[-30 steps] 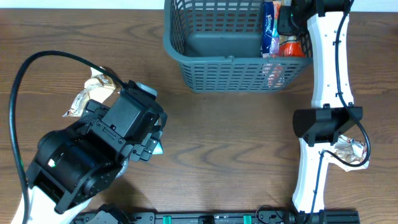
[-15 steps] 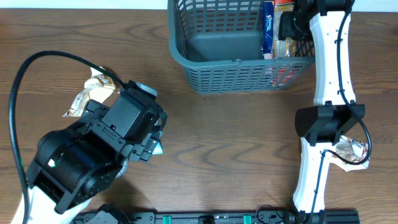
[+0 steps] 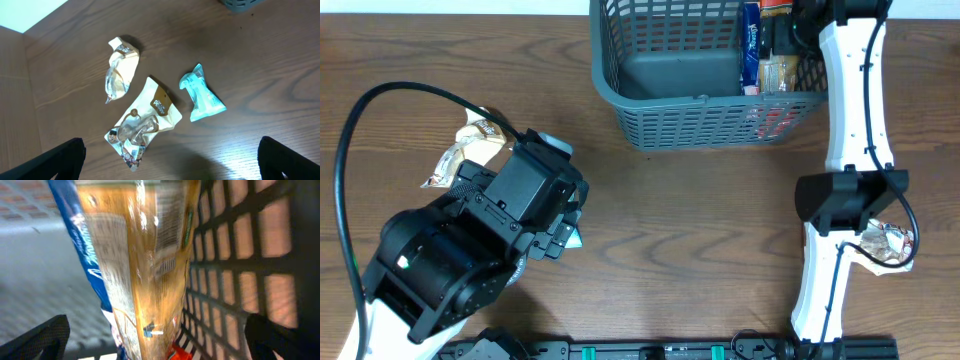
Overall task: Pack container
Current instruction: 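Lower the spaghetti package upright into the basket and release it, then withdraw the right gripper and move it to the mushroom bag on the right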
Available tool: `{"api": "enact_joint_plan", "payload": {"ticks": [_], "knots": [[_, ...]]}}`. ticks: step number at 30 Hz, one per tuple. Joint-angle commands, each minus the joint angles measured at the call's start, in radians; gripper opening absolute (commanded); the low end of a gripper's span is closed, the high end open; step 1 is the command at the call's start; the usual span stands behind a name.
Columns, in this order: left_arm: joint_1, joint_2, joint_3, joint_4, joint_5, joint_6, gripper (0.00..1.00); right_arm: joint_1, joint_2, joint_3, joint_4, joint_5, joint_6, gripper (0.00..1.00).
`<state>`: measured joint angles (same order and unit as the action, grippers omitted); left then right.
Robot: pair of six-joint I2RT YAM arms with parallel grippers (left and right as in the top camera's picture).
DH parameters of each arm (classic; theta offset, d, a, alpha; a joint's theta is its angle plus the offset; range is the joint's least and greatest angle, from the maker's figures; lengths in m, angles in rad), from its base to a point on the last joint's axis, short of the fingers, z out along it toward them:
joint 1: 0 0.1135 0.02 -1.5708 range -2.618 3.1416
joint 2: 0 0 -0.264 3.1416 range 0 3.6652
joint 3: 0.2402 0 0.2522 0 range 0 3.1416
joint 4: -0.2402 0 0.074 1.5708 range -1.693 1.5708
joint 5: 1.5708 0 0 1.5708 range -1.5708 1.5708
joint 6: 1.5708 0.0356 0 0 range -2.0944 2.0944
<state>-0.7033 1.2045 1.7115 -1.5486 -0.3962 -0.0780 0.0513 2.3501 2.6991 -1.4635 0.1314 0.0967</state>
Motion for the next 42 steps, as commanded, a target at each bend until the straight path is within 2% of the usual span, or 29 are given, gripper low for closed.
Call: {"api": "enact_joint_plan", "payload": {"ticks": [1,8,11,15,17,26,29,31,33,37,42], "knots": [[0.000,0.004,0.000,-0.006,-0.015,-0.009,0.98,0.006,-0.142,0.026,0.044,0.008,-0.017,0.99],[0.000,0.004,0.000,-0.006,-0.015,-0.009,0.99,0.002,-0.335,0.026,0.125,0.002,0.003,0.99],[0.000,0.004,0.000,-0.006,-0.015,-0.009,0.99,-0.014,-0.417,0.026,0.127,0.072,0.095,0.99],[0.000,0.004,0.000,-0.007,-0.014,-0.009,0.99,-0.055,-0.524,0.026,0.063,0.235,0.286,0.99],[0.000,0.004,0.000,-0.006,-0.014,-0.009,0.99,-0.077,-0.565,0.026,0.028,0.256,0.322,0.99],[0.000,0.004,0.000,-0.006,-0.015,-0.009,0.99,-0.103,-0.670,0.026,-0.108,0.254,0.280,0.99],[0.000,0.004,0.000,-0.006,-0.015,-0.009,0.99,-0.103,-0.674,0.025,-0.153,0.262,0.312,0.99],[0.000,0.004,0.000,-0.006,-0.015,-0.009,0.99,-0.105,-0.670,0.021,-0.238,0.319,0.425,0.99],[0.000,0.004,0.000,-0.005,-0.015,-0.008,0.99,-0.109,-0.674,-0.017,-0.235,0.335,0.443,0.99],[0.000,0.004,0.000,0.007,-0.015,-0.008,0.99,-0.111,-0.679,-0.090,-0.235,0.418,0.679,0.99],[0.000,0.004,0.000,0.003,-0.014,-0.009,0.99,-0.117,-0.679,-0.197,-0.235,0.430,0.913,0.99]]}}
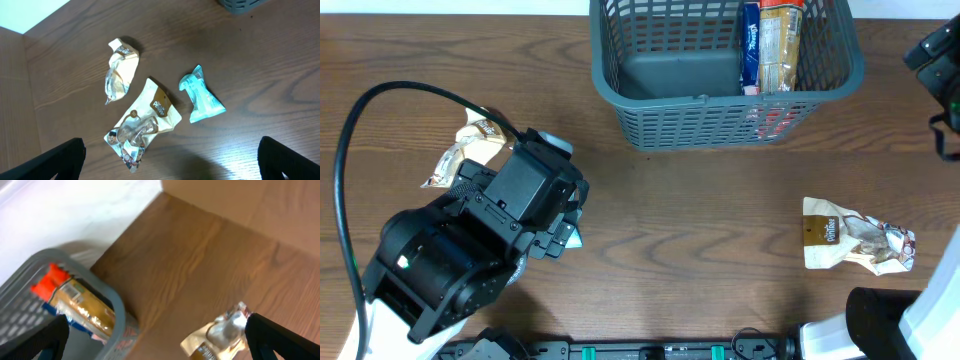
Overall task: Pack container
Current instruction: 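Withdraw the right gripper and move it to the mushroom bag on the right, then grasp the dried mushroom bag with the right gripper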
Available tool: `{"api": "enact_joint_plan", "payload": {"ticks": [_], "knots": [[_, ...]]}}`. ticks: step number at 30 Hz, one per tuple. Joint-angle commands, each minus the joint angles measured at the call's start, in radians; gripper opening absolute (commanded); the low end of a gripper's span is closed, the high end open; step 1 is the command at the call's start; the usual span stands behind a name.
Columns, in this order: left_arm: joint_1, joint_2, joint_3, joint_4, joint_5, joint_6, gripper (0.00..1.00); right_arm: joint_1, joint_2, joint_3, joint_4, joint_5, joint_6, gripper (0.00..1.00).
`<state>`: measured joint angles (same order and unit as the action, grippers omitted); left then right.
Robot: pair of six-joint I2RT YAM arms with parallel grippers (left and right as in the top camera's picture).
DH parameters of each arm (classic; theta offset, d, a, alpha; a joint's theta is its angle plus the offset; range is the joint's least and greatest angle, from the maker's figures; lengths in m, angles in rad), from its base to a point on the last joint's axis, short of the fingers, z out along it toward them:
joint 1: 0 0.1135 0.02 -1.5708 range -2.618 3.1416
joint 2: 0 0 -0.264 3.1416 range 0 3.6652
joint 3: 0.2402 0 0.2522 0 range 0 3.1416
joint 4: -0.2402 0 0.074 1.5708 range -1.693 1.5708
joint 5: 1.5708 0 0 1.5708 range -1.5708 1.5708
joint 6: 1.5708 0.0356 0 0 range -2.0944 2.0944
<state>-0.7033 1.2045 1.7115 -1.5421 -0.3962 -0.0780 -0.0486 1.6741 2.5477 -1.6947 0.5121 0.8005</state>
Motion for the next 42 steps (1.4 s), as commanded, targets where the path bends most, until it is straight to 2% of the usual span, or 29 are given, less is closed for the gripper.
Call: {"api": "enact_joint_plan", "payload": {"ticks": [1,7,15,21,25,31,35,39,42], "knots": [[0.000,0.004,0.000,-0.005,-0.014,-0.009,0.99,-0.024,-0.003,-0.074,-0.004,0.049,0.244,0.99],[0.000,0.004,0.000,-0.006,-0.014,-0.009,0.99,-0.102,-0.041,-0.286,-0.004,0.021,0.350,0.99],[0.000,0.004,0.000,-0.004,-0.015,-0.008,0.99,-0.245,-0.213,-0.706,-0.004,-0.068,0.491,0.99],[0.000,0.004,0.000,0.008,-0.015,-0.008,0.99,-0.282,-0.293,-0.941,0.005,-0.064,0.596,0.99],[0.000,0.004,0.000,0.010,-0.015,-0.009,0.99,-0.285,-0.323,-1.099,0.145,-0.056,0.605,0.99],[0.000,0.004,0.000,0.010,-0.014,-0.009,0.99,-0.285,-0.333,-1.344,0.440,-0.105,0.416,0.99],[0.000,0.004,0.000,0.010,-0.014,-0.009,0.99,-0.287,-0.333,-1.458,0.567,-0.233,0.440,0.99],[0.000,0.004,0.000,0.010,-0.014,-0.009,0.99,-0.300,-0.333,-1.548,0.593,-0.246,0.594,0.99],[0.000,0.004,0.000,0.010,-0.014,-0.009,0.99,-0.325,-0.333,-1.596,0.603,-0.247,0.648,0.99]]}}
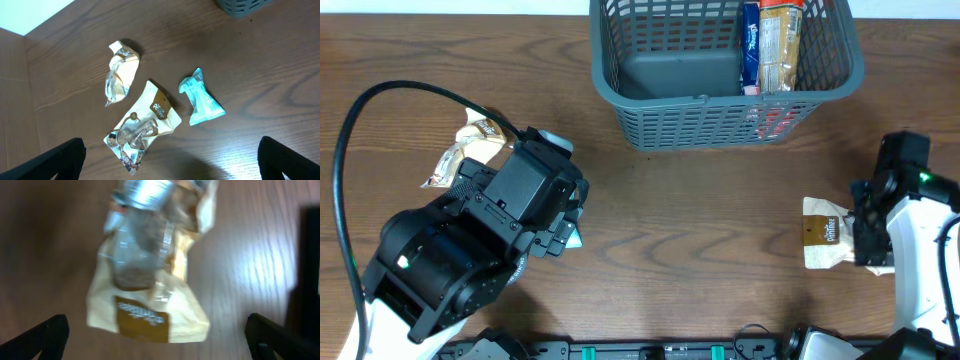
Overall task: Pack container
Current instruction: 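Grasp the dried mushroom bag with the right gripper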
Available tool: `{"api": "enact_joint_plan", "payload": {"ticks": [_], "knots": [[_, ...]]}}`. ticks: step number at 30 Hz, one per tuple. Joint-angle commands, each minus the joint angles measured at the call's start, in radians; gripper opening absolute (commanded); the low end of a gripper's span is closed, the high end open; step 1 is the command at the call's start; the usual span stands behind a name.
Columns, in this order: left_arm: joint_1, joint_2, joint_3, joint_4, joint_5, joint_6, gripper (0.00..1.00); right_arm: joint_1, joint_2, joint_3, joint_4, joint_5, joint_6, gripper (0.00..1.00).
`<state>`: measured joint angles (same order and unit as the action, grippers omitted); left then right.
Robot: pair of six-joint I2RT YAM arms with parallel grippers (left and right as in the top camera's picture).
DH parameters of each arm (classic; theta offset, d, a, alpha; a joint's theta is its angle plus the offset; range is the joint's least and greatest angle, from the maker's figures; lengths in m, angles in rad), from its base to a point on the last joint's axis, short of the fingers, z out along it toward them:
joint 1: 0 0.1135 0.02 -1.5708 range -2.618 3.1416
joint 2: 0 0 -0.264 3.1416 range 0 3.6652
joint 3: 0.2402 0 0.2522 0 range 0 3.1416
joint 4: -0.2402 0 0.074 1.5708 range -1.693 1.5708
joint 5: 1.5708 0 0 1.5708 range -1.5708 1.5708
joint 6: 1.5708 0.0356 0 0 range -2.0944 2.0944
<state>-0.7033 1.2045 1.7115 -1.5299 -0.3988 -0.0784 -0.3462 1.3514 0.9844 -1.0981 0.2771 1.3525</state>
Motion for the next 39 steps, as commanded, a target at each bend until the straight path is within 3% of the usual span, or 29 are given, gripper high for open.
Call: {"api": "enact_joint_plan", "payload": {"ticks": [1,5,14,26,29,39], "knots": [[0.000,0.004,0.000,-0.003,-0.011,-0.008,0.99,-0.036,-0.011,-0.045,0.010,-0.012,0.105,0.99],[0.000,0.004,0.000,-0.002,-0.012,-0.008,0.99,-0.080,-0.011,-0.069,0.027,-0.013,0.090,0.99],[0.000,0.004,0.000,-0.003,-0.012,-0.008,0.99,-0.221,-0.010,-0.120,0.190,-0.114,-0.231,0.99],[0.000,0.004,0.000,-0.002,-0.012,-0.008,0.99,-0.275,0.005,-0.154,0.269,-0.129,-0.242,0.99],[0.000,0.004,0.000,-0.002,-0.012,-0.008,0.99,-0.275,0.031,-0.184,0.364,-0.201,-0.318,0.99],[0.000,0.004,0.000,-0.002,-0.012,-0.008,0.99,-0.275,0.173,-0.207,0.422,-0.225,-0.292,0.99]]}}
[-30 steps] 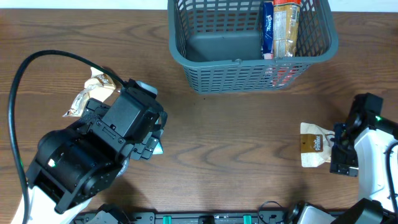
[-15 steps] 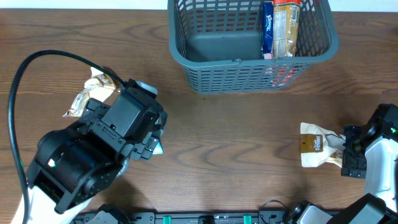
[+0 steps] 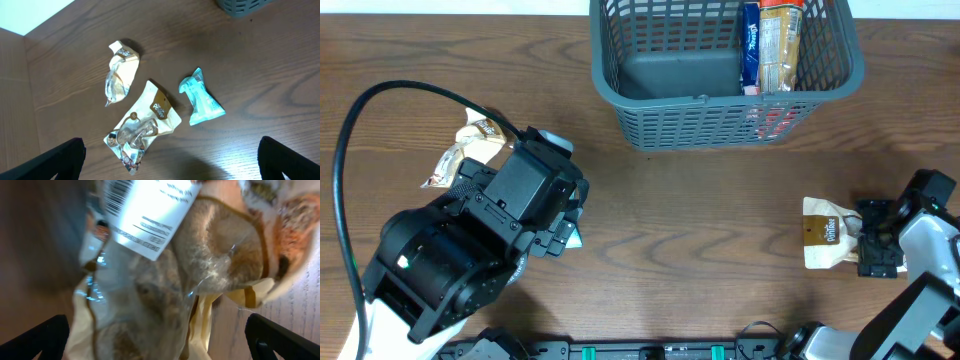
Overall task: Pack container
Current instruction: 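Grasp the dried mushroom bag with the right gripper, then lift the mushroom bag and carry it over the basket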
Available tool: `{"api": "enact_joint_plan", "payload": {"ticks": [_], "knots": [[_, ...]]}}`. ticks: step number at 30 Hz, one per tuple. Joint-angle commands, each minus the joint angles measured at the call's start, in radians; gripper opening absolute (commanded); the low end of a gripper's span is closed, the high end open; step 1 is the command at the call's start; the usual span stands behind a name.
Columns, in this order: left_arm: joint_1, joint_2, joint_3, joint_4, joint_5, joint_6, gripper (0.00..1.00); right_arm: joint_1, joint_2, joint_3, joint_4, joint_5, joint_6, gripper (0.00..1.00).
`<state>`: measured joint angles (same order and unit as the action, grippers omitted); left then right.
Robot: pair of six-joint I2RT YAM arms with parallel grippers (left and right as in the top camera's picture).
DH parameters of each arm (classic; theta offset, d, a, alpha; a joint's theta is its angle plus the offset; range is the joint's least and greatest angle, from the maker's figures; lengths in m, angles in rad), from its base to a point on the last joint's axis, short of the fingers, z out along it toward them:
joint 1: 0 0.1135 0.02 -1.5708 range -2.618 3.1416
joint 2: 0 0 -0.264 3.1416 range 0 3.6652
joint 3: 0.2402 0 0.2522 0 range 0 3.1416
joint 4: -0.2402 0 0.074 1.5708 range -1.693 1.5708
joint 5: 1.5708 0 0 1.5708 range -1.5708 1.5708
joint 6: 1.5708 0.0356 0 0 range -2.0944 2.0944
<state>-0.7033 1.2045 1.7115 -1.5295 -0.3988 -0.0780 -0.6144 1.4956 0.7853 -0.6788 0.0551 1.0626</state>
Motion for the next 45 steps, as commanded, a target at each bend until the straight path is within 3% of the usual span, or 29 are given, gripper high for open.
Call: {"api": "enact_joint_plan", "payload": {"ticks": [1,18,19,21,22,23,24,30,35,39,45], "knots": [[0.000,0.004,0.000,-0.003,-0.012,-0.009,0.99,-0.007,0.041,-0.008,0.002,-0.003,0.006,0.99],[0.000,0.004,0.000,-0.003,-0.012,-0.009,0.99,-0.007,0.124,-0.008,0.032,0.024,0.025,0.97],[0.000,0.004,0.000,-0.003,-0.012,-0.009,0.99,-0.007,0.124,-0.008,0.032,0.023,0.025,0.84],[0.000,0.004,0.000,-0.003,-0.012,-0.009,0.99,-0.007,0.124,-0.008,0.032,0.022,0.026,0.42],[0.000,0.004,0.000,-0.003,-0.012,-0.009,0.99,-0.007,0.124,-0.008,0.032,0.022,0.026,0.30],[0.000,0.004,0.000,-0.003,-0.012,-0.009,0.99,-0.007,0.124,-0.008,0.032,0.022,0.025,0.10],[0.000,0.004,0.000,-0.003,-0.012,-0.009,0.99,-0.007,0.124,-0.008,0.032,0.023,0.025,0.01],[0.000,0.004,0.000,-0.003,-0.011,-0.009,0.99,-0.007,0.124,-0.007,0.041,-0.008,0.023,0.01],[0.000,0.004,0.000,-0.003,-0.011,-0.009,0.99,-0.007,0.109,0.058,0.061,-0.080,-0.060,0.01],[0.000,0.004,0.000,-0.003,-0.012,-0.009,0.99,-0.007,0.067,0.209,0.050,-0.142,-0.169,0.01],[0.000,0.004,0.000,-0.003,-0.011,-0.009,0.99,-0.007,0.004,0.579,-0.068,-0.162,-0.314,0.01]]}}
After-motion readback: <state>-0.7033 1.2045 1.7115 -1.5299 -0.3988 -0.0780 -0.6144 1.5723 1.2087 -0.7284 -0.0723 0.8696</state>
